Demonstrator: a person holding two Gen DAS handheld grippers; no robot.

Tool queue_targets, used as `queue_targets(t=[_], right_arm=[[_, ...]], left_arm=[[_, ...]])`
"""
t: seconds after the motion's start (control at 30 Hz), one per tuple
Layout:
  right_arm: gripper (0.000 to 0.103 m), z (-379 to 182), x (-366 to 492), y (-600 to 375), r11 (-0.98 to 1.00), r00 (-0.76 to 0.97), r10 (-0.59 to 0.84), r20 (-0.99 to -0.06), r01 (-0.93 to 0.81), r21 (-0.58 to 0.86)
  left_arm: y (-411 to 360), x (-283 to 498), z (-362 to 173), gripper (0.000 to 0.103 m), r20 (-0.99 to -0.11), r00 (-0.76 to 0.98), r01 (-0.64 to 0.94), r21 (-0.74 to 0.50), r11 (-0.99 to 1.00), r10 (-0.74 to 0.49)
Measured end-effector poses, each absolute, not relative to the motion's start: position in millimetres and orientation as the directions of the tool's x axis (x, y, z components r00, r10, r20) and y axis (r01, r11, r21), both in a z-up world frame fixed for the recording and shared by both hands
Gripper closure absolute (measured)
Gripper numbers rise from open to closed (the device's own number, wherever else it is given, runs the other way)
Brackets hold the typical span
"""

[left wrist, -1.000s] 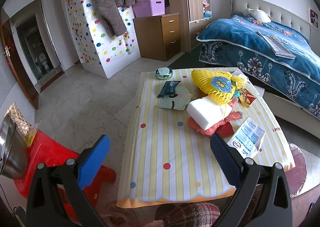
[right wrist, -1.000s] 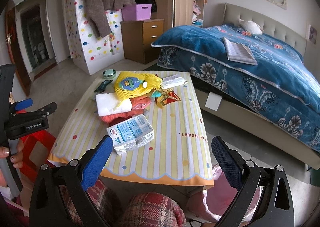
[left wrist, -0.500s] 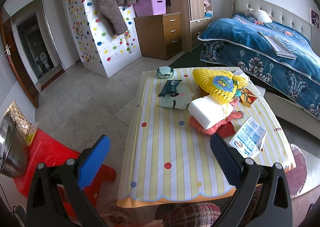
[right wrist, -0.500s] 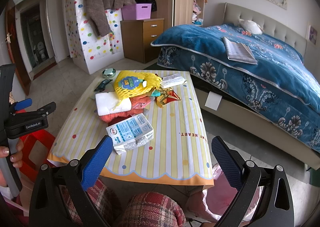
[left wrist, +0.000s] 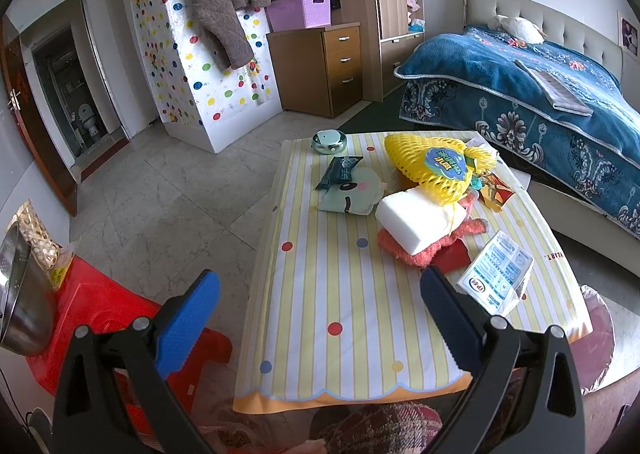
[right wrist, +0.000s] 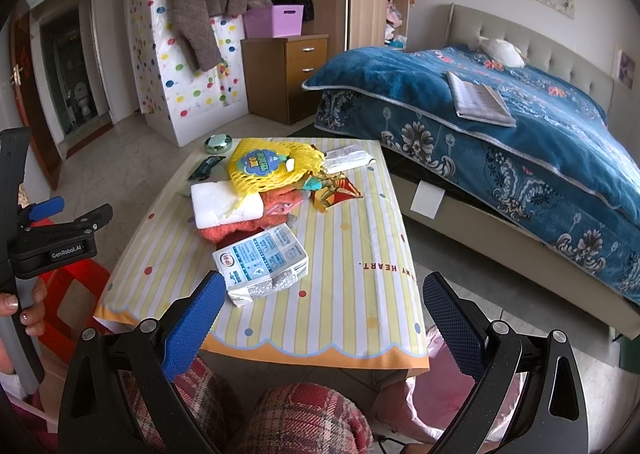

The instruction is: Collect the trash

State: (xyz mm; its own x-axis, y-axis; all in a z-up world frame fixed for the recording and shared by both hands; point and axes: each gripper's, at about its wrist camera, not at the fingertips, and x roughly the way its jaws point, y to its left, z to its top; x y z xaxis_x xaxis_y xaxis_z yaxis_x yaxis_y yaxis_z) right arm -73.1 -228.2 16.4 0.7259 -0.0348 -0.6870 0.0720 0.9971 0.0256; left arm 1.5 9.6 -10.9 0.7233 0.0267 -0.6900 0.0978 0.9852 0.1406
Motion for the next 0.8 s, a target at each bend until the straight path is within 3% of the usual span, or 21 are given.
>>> queue_targets(t=[0.8], right_arm=[[0.005,11.4,-73.5,-223.7,0.997,0.721,-0.034,-0.692,0.071,0.025]], left_arm=[[7.5,-0.3,-18.8,0.006,-0.695,0.718,0.105,0.138,0.985,0.021]])
